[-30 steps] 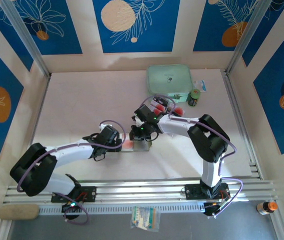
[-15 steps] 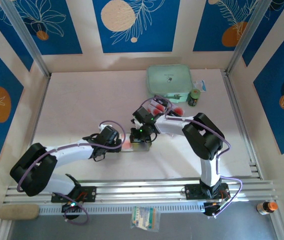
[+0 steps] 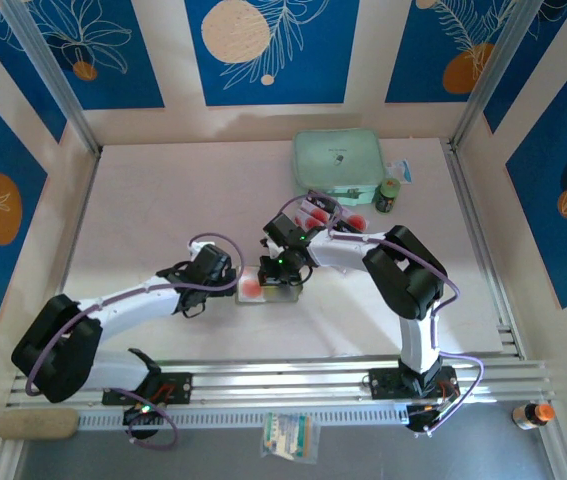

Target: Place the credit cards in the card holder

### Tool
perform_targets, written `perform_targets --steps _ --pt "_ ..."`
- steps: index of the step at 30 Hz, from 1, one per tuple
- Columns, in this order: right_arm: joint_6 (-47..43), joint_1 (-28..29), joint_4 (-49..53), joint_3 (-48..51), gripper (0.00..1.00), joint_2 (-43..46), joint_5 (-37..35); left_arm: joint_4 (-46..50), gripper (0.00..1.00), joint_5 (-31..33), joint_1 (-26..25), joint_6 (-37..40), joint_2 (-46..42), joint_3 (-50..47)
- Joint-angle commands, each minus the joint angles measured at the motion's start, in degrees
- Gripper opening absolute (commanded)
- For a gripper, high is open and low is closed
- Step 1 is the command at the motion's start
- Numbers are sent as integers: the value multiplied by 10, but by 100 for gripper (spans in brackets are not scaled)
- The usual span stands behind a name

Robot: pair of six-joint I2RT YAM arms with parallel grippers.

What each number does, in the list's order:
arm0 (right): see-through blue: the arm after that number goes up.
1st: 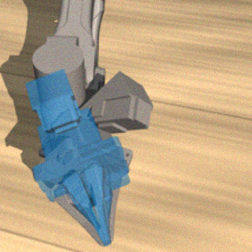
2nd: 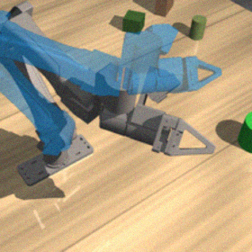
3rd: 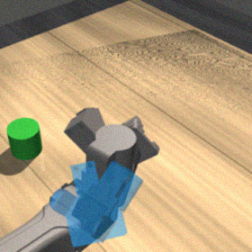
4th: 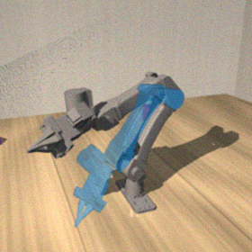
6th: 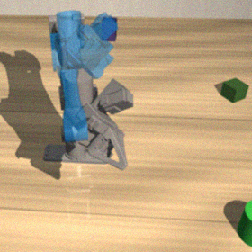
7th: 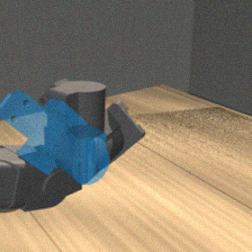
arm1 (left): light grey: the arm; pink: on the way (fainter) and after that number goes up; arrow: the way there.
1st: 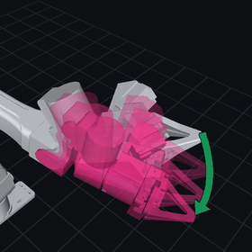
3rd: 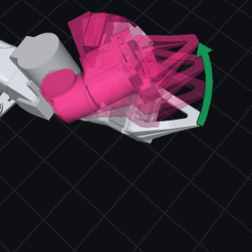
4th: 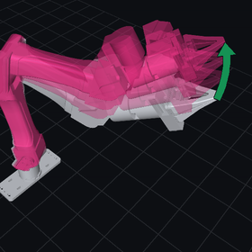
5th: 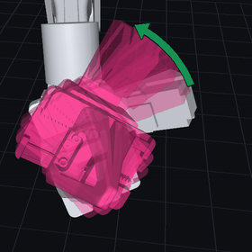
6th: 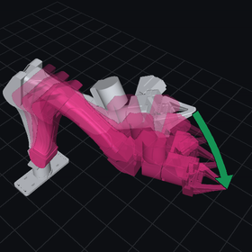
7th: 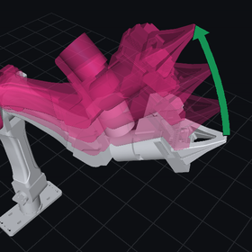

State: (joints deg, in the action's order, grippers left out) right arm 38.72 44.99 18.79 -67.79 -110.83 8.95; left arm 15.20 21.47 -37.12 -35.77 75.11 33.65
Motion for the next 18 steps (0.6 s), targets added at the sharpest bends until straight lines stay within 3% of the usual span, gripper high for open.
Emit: perform_targets --steps 1,18 --pt "-5 8 21 -11 1 -13 1 10 97 -2 5 -4 -8 9" --pt "7 10 9 -21 1 -17 22 -3 97 -26 5 8 -6 12"
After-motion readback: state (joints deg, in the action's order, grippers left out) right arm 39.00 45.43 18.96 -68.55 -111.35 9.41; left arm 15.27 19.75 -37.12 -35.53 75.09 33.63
